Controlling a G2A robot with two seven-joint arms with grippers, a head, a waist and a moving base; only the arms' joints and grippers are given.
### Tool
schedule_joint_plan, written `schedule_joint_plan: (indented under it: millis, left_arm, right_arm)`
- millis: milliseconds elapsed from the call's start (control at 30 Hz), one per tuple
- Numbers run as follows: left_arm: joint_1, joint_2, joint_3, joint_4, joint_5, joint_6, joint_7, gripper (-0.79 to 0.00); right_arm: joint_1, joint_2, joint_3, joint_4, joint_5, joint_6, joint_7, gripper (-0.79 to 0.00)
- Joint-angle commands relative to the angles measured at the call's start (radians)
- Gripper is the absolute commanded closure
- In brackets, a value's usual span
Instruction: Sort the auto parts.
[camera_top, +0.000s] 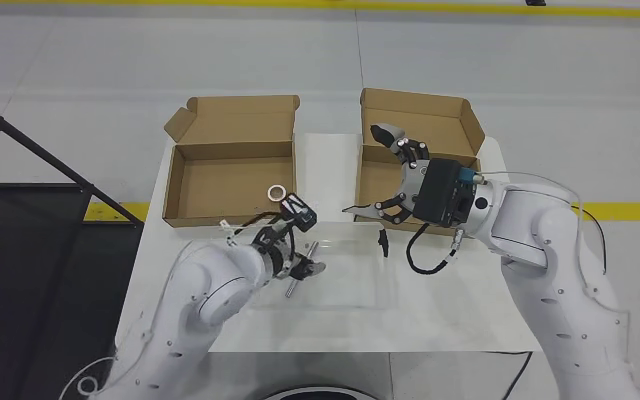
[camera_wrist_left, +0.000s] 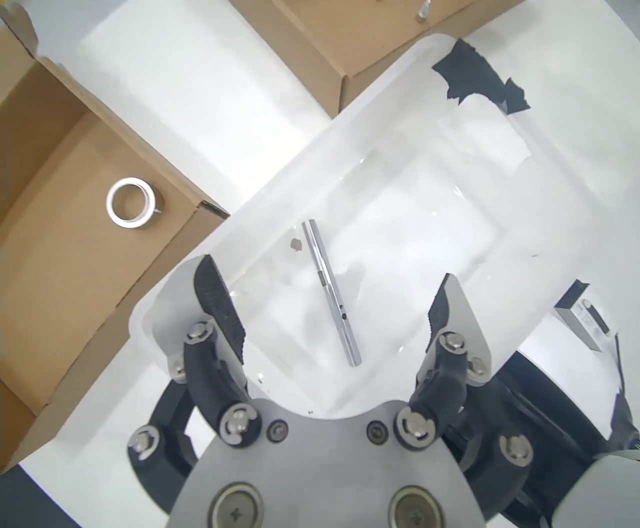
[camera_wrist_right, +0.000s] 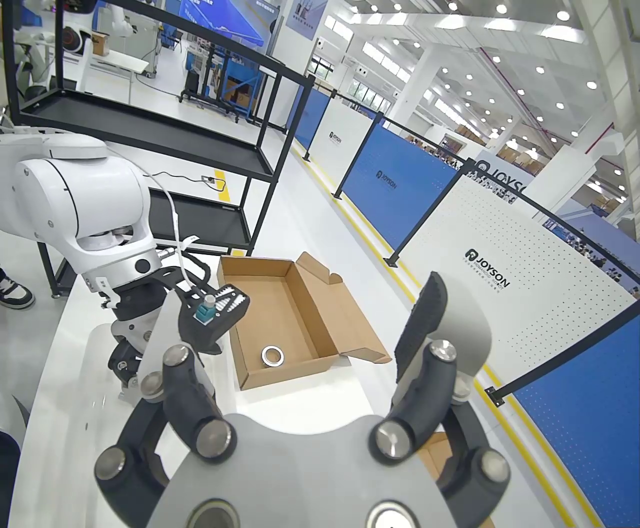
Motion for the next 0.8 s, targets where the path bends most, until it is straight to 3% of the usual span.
schedule_joint_plan:
  millis: [0,533,767]
  left_arm:
    - [-0.043,-0.005,0.017,0.018,-0.048,0.037,-0.076,-0.785]
    - [-0.059,-0.007,0.019,0.027,-0.060,0.057,-0.096,-0.785]
    - [-0.106,-0.020,0.078,0.057,-0.029,0.173,-0.142,-0.785]
  right_arm:
    - [0.000,0.000,0.000,0.000,0.000,0.000,0.000,-0.785]
    - [0.000,0.000,0.000,0.000,0.000,0.000,0.000,-0.785]
    - [0.000,0.000,0.000,0.000,0.000,0.000,0.000,-0.785]
